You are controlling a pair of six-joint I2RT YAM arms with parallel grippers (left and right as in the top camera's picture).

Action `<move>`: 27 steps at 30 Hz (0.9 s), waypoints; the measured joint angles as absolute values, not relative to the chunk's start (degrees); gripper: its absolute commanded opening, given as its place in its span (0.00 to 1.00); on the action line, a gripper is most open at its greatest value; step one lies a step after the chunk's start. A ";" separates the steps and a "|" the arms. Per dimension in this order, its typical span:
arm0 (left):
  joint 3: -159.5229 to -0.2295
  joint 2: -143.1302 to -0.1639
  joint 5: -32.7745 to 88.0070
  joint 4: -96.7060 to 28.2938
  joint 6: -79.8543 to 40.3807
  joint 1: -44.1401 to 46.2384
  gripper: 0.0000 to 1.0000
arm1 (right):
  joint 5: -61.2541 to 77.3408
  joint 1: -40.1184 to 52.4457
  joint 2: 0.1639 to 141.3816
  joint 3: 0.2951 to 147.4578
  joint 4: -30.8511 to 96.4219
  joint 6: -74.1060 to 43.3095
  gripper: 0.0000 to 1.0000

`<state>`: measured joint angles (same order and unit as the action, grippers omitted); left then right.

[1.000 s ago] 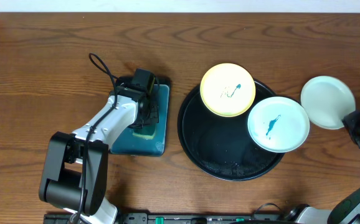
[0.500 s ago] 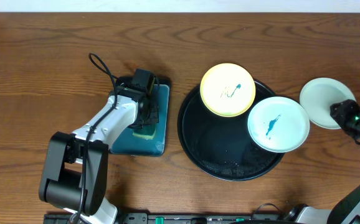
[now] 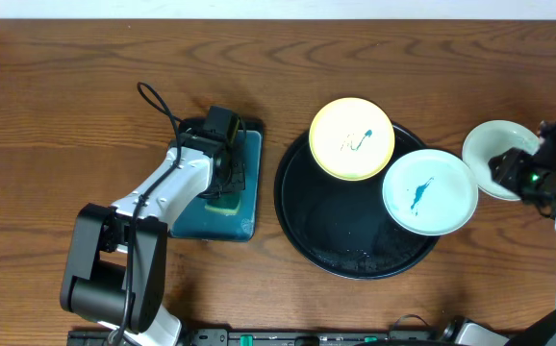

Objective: Clean dirty plates on tray and stack at the side
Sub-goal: 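Move the right gripper to the rim of the blue-stained pale plate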

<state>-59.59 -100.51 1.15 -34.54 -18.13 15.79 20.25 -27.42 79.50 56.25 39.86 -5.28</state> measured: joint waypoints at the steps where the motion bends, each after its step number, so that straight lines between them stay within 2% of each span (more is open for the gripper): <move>1: -59.59 -100.51 1.13 -34.54 -18.13 15.79 0.08 | 19.44 -26.98 79.50 56.25 41.74 -4.71 0.43; 4: -59.59 -100.51 1.13 -34.54 -18.13 15.79 0.08 | 16.67 -25.21 79.55 56.18 47.90 -3.55 0.42; 7: -59.59 -100.51 1.13 -34.54 -18.13 15.79 0.08 | 12.49 -24.01 79.55 55.40 50.09 -3.18 0.47; 12: -59.59 -100.51 1.13 -34.54 -18.13 15.79 0.08 | 8.88 -23.38 79.55 54.00 49.32 -3.97 0.39; 27: -59.59 -100.51 1.13 -34.54 -18.13 15.79 0.08 | 7.53 -22.44 82.11 51.29 46.09 -5.93 0.40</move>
<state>-59.59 -100.51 1.13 -34.54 -18.13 15.79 7.53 -22.44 82.11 51.29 46.09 -5.93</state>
